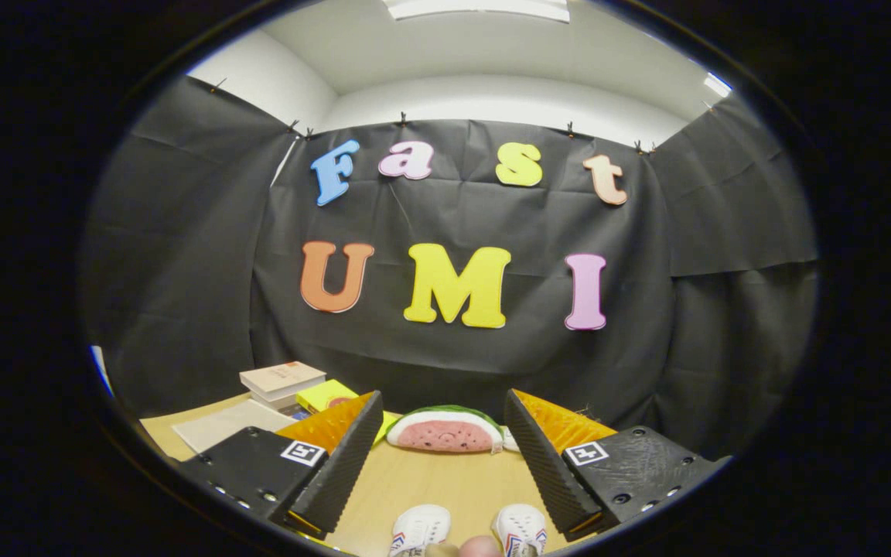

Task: Open the storage box then place both shoes into the box .Put the left shoe in first, then the right shoe, with the right side of both shoes facing outward in a uniform manner.

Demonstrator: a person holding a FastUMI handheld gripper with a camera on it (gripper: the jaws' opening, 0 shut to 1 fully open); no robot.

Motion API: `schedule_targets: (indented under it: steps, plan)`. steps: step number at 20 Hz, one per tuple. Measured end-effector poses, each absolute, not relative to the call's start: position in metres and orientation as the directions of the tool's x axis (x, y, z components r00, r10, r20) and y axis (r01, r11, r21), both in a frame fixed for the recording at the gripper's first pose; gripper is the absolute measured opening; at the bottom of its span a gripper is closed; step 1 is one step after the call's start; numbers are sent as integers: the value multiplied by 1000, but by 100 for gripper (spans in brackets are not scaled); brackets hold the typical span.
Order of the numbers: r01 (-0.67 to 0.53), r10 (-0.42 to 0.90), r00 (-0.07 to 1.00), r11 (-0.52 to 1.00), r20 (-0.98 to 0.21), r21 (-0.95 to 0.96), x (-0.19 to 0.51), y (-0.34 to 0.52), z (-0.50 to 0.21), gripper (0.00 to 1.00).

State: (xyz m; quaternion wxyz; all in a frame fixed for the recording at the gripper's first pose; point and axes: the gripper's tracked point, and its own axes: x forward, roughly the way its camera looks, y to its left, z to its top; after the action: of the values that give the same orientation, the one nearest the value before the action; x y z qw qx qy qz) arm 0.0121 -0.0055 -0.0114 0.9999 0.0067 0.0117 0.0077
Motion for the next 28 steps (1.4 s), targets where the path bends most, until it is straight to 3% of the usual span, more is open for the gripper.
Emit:
schedule_targets:
  steps: [10, 19, 28]
  plan:
    - [-53, 56, 996, 997, -72, 49, 21, 8, -31, 96]
    - [-271, 321, 913, 938, -250, 214, 26, 91, -89, 96]
    - [-291, 495, 763, 838, -417, 462, 15, 166, -161, 96]
